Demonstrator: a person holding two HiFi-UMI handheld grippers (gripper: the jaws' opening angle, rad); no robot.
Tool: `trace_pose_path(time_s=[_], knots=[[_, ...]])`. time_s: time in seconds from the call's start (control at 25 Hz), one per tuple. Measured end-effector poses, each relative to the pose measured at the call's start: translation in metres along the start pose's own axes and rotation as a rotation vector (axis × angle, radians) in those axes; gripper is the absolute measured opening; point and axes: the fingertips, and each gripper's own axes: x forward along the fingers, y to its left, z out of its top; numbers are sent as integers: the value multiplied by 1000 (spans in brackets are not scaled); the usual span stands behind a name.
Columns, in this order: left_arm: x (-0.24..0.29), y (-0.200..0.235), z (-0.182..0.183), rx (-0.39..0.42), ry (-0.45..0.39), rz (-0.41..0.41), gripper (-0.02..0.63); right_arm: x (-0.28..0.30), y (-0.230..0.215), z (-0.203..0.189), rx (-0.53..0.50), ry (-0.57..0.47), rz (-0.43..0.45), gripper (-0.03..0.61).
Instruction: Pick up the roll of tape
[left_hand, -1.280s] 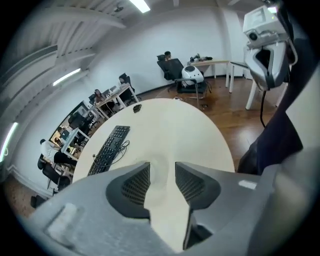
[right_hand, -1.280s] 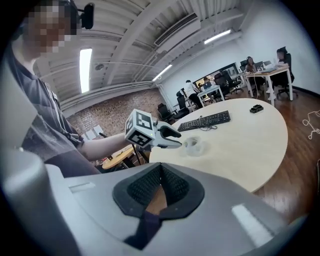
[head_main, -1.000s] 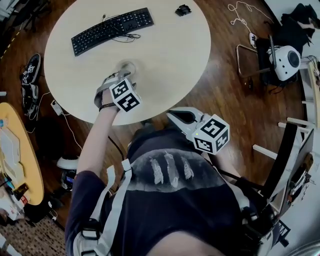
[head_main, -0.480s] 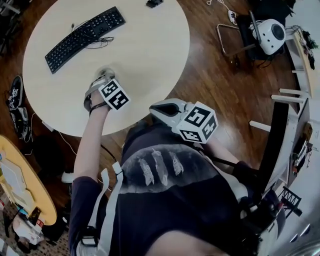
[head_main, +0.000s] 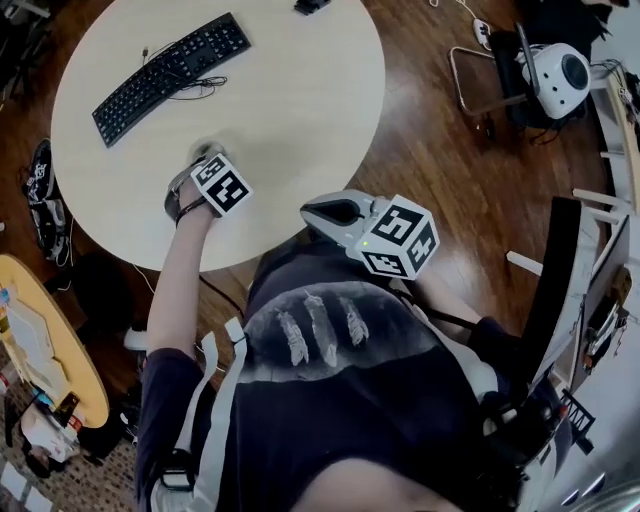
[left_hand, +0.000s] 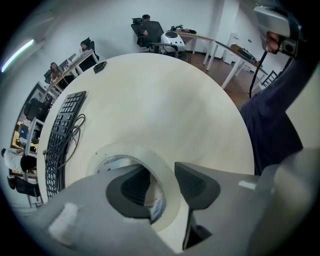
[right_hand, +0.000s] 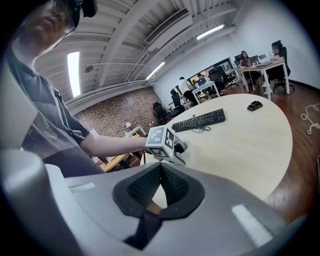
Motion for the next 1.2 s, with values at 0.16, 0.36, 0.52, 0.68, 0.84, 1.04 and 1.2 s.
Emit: trace_pose_path(time_s=[0.16, 0.36, 0.52, 0.68, 0.84, 1.04, 1.2], knots=[[1, 3, 3, 7, -18, 10, 152, -3, -11, 4, -1, -5, 7, 6], [-8, 8, -3, -105, -104, 12, 134, 3, -12, 8, -16, 5, 44, 6], [-30, 15, -4, -209, -210, 51, 101, 9, -8, 9, -30, 17, 68, 6], [-53, 20, 2, -280, -326, 94, 92, 19, -2, 8, -43, 36, 89, 6], [-91, 31, 8, -347, -446, 153, 92, 23, 1, 12, -62, 39, 97, 6], [-158, 49, 16, -389, -609, 242, 93, 29, 10, 15, -82, 44, 92, 6], [-205, 61, 14, -400, -721, 317, 92, 37, 17, 19, -99, 48, 81, 6]])
